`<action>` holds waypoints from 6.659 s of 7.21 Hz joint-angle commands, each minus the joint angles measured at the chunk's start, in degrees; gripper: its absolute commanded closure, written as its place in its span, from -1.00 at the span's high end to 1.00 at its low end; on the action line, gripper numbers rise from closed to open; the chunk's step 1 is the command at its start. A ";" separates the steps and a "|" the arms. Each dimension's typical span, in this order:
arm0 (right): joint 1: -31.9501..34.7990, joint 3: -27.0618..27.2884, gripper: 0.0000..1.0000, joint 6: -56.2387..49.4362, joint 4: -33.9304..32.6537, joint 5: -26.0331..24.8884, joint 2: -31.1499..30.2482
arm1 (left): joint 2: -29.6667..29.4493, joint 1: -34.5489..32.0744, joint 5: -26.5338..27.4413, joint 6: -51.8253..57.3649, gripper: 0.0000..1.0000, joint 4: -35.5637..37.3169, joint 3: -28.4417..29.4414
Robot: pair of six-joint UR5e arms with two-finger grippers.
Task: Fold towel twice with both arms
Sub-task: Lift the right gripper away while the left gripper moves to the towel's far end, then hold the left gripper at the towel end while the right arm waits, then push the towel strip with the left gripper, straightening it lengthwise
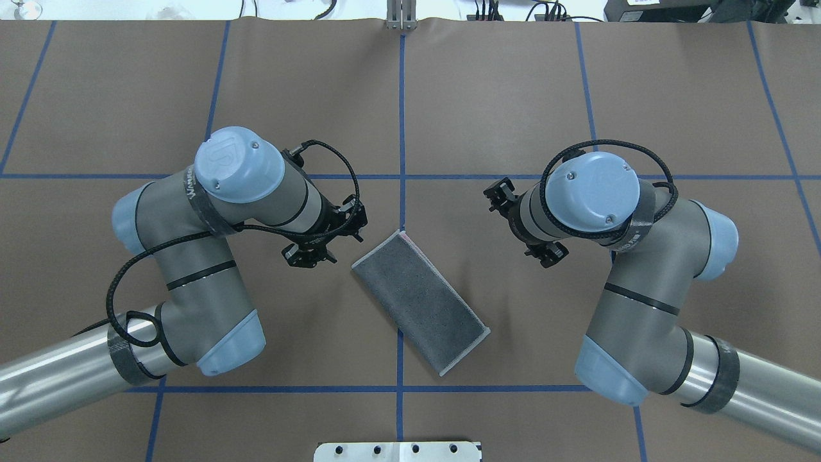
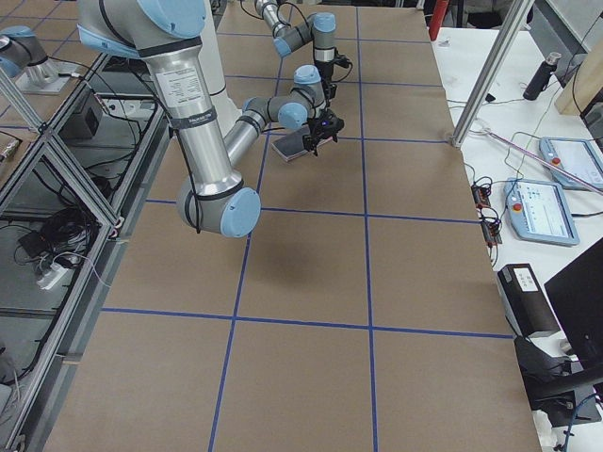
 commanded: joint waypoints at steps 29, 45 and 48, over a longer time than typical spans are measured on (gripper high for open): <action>3.22 -4.64 1.00 -3.92 0.54 5.22 0.08 | -3.66 2.26 1.34 5.14 -0.16 -2.14 10.02; 2.96 -5.00 1.00 -4.00 0.62 5.22 -0.27 | -6.02 -0.80 1.52 10.85 -1.00 -11.58 14.47; 3.05 -4.91 1.00 -4.18 0.62 5.22 -0.27 | -15.07 -3.09 1.52 10.94 -1.00 -17.06 27.39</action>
